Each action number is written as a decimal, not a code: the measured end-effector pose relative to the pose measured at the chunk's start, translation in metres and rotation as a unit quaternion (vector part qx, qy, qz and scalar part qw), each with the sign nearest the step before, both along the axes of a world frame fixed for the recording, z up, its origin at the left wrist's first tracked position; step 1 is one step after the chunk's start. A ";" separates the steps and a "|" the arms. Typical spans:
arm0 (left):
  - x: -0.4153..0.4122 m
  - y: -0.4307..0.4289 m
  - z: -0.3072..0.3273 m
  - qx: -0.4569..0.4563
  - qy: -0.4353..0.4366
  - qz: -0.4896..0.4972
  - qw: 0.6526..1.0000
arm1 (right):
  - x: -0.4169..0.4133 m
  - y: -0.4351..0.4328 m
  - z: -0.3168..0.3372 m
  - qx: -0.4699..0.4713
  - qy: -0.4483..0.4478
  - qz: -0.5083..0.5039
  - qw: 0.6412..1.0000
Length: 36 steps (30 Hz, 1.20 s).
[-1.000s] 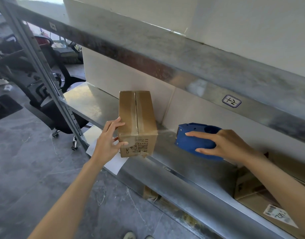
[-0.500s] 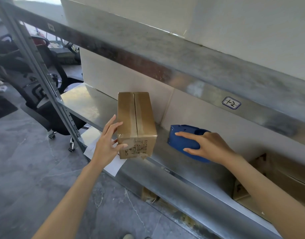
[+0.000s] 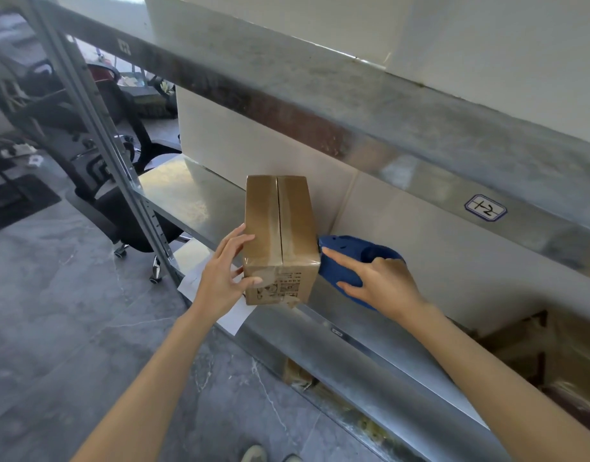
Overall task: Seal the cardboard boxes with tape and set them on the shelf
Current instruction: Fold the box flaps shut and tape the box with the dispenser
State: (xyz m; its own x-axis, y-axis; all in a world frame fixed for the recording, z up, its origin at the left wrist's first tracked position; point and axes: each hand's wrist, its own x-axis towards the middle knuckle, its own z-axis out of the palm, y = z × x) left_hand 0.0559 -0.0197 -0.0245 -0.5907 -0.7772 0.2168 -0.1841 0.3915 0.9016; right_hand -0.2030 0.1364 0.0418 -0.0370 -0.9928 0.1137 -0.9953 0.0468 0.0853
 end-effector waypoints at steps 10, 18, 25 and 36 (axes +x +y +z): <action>0.000 0.002 -0.001 -0.002 -0.001 -0.001 1.000 | -0.005 -0.026 -0.050 0.002 -0.142 -0.139 0.980; 0.000 0.001 -0.003 0.012 0.005 -0.004 1.000 | -0.031 -0.001 -0.090 0.025 -0.252 -0.221 0.942; 0.000 -0.001 -0.005 0.011 0.002 -0.002 1.000 | -0.040 0.002 -0.091 0.075 -0.341 -0.207 0.914; 0.004 -0.006 0.000 -0.036 -0.044 -0.018 0.998 | -0.035 0.000 -0.054 0.054 -0.254 -0.222 0.940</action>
State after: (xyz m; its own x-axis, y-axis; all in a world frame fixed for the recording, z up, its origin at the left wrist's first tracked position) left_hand 0.0601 -0.0255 -0.0246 -0.6380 -0.7390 0.2165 -0.2465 0.4624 0.8517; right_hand -0.2379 0.1369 -0.0121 -0.4718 -0.8718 -0.1315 -0.7933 0.4848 -0.3682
